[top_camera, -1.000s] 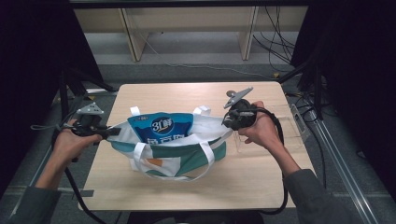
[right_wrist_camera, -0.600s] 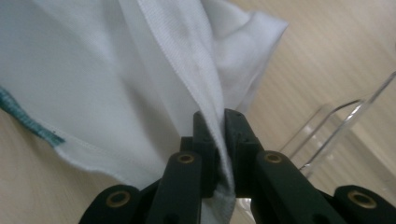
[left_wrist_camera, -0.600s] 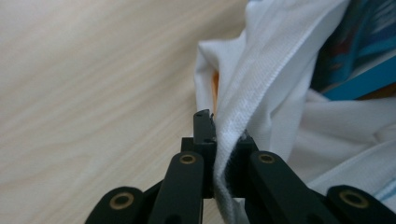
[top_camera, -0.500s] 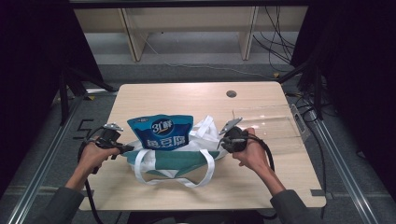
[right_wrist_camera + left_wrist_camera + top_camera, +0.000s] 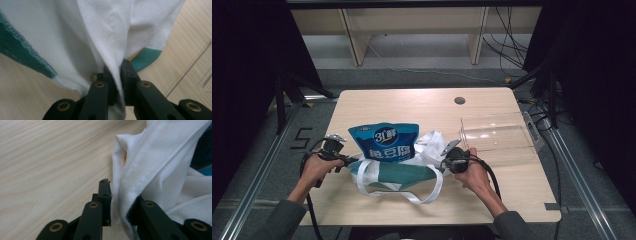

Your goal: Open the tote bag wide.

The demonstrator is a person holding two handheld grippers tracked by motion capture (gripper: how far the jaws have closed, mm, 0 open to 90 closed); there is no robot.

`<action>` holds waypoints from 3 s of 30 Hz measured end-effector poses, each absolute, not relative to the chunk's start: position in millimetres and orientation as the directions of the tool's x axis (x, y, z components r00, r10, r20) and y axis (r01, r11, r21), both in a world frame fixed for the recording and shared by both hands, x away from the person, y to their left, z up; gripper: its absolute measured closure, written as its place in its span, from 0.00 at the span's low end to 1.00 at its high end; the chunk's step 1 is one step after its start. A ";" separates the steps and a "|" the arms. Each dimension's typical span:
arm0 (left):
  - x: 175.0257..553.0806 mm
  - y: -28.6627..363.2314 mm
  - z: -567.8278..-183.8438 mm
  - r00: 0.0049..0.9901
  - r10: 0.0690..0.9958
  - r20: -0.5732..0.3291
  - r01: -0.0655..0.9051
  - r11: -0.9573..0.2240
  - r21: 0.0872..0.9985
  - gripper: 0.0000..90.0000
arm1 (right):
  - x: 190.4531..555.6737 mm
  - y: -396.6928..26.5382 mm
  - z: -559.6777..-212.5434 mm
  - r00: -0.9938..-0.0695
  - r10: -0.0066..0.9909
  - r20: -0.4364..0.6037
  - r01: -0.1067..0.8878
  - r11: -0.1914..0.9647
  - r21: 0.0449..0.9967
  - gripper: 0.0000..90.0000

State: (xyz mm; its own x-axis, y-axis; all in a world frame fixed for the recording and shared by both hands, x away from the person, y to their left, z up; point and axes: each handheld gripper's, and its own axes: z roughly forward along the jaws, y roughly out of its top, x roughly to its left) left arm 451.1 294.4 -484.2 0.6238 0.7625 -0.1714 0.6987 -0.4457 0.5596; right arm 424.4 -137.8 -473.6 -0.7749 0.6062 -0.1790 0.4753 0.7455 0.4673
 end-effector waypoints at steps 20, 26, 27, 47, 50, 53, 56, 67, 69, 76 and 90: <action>455.7 277.0 -434.8 0.698 0.708 -0.108 0.579 -0.469 0.667 0.50 | 378.9 -87.0 -388.0 -0.890 0.453 -0.052 0.277 0.629 0.726 0.56; 471.7 274.2 -458.9 0.664 0.708 -0.239 0.642 -0.376 0.668 0.83 | 379.0 -50.4 -417.3 -0.940 0.331 -0.078 0.208 0.742 0.638 0.88; 472.4 272.8 -458.8 0.659 0.712 -0.242 0.648 -0.375 0.662 0.89 | 376.7 -49.5 -421.7 -0.945 0.316 -0.079 0.199 0.753 0.627 0.96; 464.0 267.7 -447.7 0.606 0.773 -0.188 0.669 -0.368 0.645 0.66 | 357.0 -46.7 -457.2 -0.952 0.303 0.047 0.273 0.771 0.575 0.68; 444.4 277.0 -429.9 0.615 0.760 -0.208 0.650 -0.340 0.680 0.61 | 360.0 -65.4 -430.0 -0.939 0.338 0.065 0.295 0.693 0.658 0.63; 423.9 281.8 -417.3 0.634 0.756 -0.164 0.616 -0.365 0.698 0.60 | 369.3 -87.3 -407.6 -0.911 0.410 0.047 0.319 0.628 0.709 0.63; 404.1 282.5 -411.5 0.653 0.740 -0.163 0.604 -0.378 0.701 0.60 | 381.9 -101.0 -401.0 -0.859 0.512 -0.007 0.347 0.592 0.727 0.63; 370.8 243.0 -411.0 0.756 0.636 -0.156 0.496 -0.400 0.771 0.63 | 421.3 -100.9 -419.4 -0.844 0.532 -0.072 0.351 0.650 0.674 0.80; 373.8 234.0 -419.2 0.757 0.627 -0.183 0.512 -0.395 0.762 0.70 | 427.8 -98.6 -422.2 -0.851 0.519 -0.085 0.341 0.667 0.663 0.91; 386.3 225.2 -466.6 0.775 0.619 -0.127 0.535 -0.536 0.653 1.00 | 439.0 -102.4 -423.4 -0.810 0.574 -0.119 0.350 0.636 0.688 1.00; 381.9 207.9 -492.9 0.822 0.568 -0.033 0.507 -0.703 0.498 1.00 | 479.4 -95.7 -489.6 -0.744 0.644 -0.176 0.472 0.694 0.544 1.00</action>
State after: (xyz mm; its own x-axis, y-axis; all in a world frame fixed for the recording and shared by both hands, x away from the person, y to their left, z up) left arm 381.9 207.9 -492.9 0.8221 0.5684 -0.0334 0.5067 -0.7035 0.4983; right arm 479.4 -95.7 -489.6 -0.7440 0.6444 -0.1764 0.4721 0.6939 0.5437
